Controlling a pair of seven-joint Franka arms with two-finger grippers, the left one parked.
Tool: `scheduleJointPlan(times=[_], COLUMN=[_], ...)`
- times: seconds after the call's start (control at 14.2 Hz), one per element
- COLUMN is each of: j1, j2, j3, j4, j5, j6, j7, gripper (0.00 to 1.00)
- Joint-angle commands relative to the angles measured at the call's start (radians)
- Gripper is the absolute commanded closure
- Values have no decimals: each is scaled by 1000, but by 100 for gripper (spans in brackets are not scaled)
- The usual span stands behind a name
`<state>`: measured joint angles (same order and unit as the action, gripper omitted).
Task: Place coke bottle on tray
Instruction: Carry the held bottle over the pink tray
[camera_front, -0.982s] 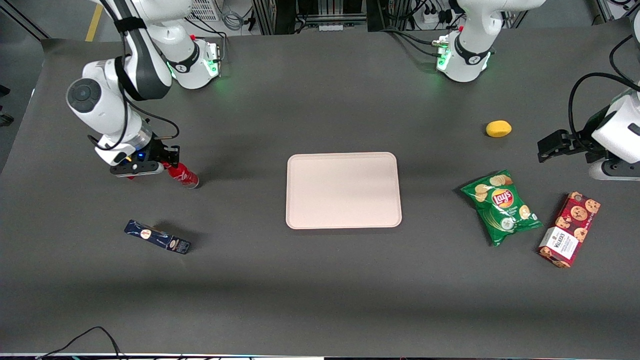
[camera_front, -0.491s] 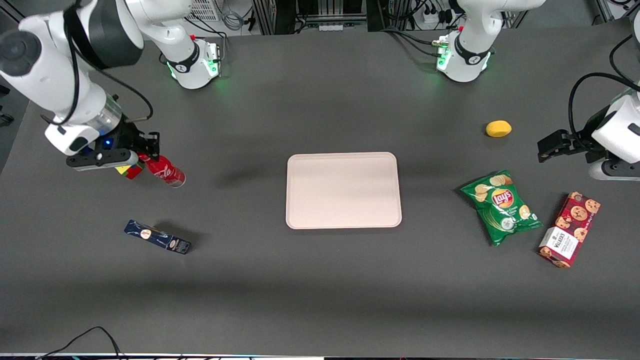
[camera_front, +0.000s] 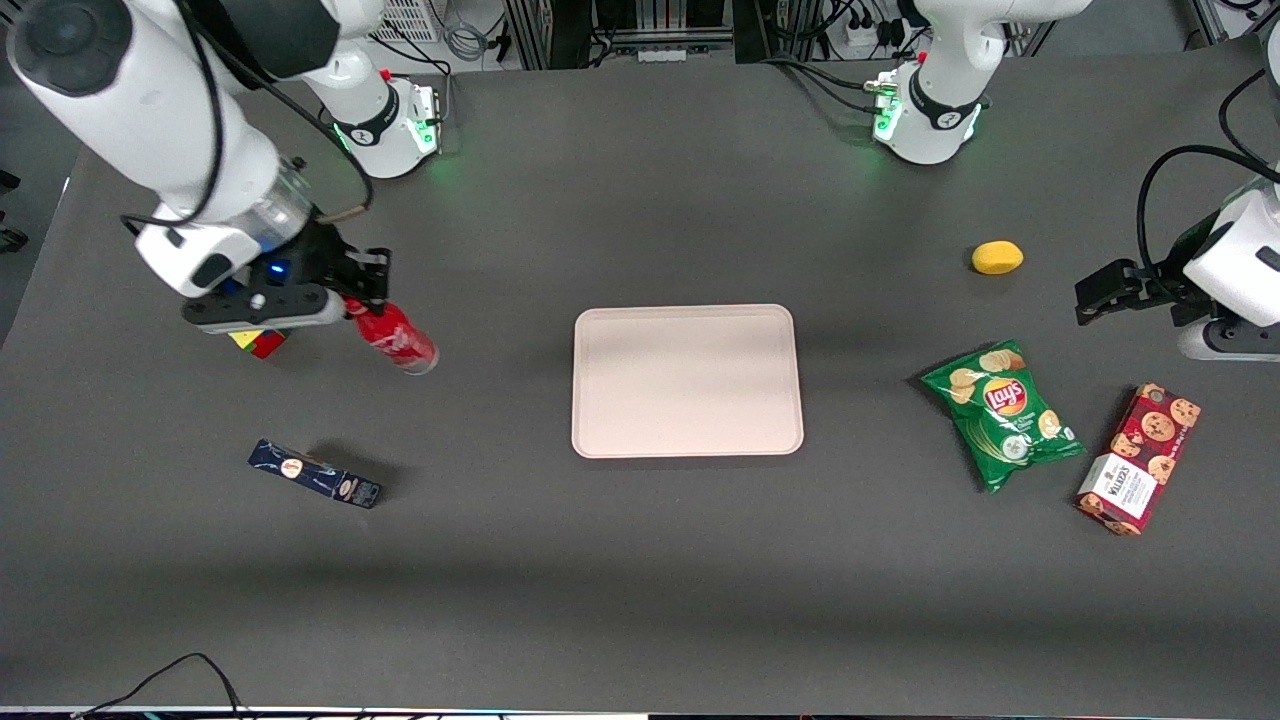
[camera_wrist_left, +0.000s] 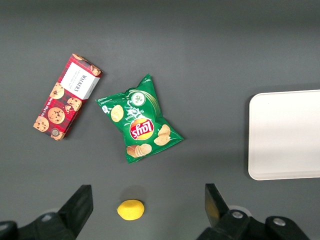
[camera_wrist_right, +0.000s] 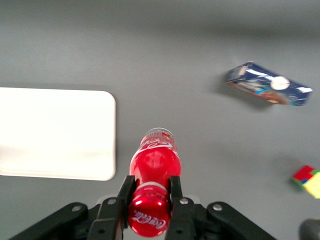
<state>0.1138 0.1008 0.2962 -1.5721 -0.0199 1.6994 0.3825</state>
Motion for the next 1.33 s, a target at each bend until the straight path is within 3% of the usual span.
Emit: scheduleJointPlan(times=[0.0, 0.35, 0.56, 0.84, 1.26], j1=[73, 213, 277, 282, 282], j2=[212, 388, 462, 556, 571], j3=[55, 55, 57, 57, 57], j4=[229, 345, 343, 327, 204], j5=[-3, -20, -106, -143, -158], j6=[-43, 8, 74, 138, 282], j7=[204, 384, 487, 501, 512], gripper=[100, 100, 100, 100, 100])
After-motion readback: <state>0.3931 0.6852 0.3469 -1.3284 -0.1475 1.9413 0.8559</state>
